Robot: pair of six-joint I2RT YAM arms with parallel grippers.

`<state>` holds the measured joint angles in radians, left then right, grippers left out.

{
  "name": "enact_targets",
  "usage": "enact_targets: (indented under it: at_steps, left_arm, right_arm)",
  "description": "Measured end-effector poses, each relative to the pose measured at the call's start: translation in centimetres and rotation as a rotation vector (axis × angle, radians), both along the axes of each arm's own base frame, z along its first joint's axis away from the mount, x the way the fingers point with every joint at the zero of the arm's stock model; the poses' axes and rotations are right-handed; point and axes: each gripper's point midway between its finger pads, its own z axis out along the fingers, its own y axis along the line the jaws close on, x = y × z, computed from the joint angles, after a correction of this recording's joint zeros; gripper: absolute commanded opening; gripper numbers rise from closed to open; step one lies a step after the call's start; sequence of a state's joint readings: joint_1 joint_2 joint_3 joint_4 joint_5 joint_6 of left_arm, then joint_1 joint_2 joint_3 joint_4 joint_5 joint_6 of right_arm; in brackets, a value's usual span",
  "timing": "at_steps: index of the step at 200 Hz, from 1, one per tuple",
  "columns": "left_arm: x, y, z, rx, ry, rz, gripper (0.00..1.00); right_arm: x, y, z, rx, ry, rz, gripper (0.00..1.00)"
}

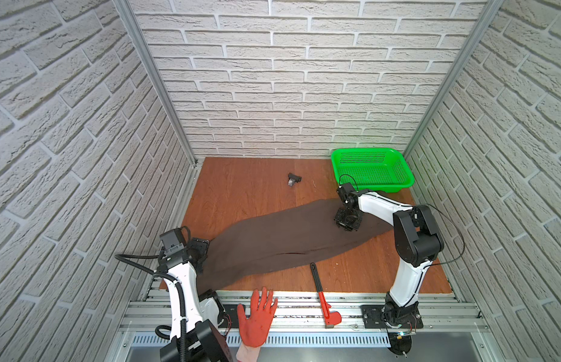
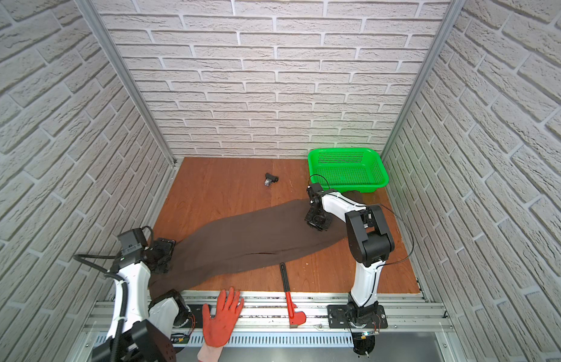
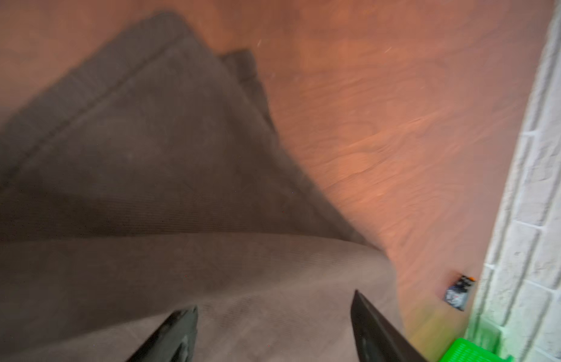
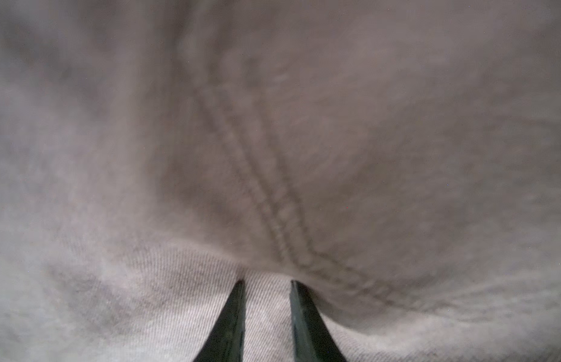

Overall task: Fold and stack the trousers
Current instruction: Rotate the trousers at the center of the table.

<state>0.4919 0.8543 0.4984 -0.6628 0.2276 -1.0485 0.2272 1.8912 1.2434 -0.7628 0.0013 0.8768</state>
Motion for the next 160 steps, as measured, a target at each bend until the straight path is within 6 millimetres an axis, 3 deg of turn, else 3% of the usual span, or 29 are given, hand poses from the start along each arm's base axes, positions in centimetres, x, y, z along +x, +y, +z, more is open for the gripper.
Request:
enact_targets:
  at_steps: [45, 100, 135, 160]
  left_arm:
    - [0.2, -1.7, -3.5, -0.024, 0.09, -0.034, 0.77]
    - [2.1, -0.7, -4.0, 0.01, 0.087, -0.015, 0.76]
    - [4.8, 0.6, -4.0, 0.04, 0.07, -0.018, 0.73]
    - [8.3, 1.9, -4.1, 0.068, 0.052, -0.036, 0.72]
  right_arm:
    - [-0.2, -2.1, 0.0, 0.005, -0.005, -0.107, 0.28]
    - [-0.3, -2.4, 0.0, 0.024, -0.008, -0.135, 0.28]
    - [-0.6, -3.1, 0.1, 0.023, -0.009, -0.162, 0.28]
    - [-1.1, -3.8, 0.1, 0.016, -0.005, -0.188, 0.28]
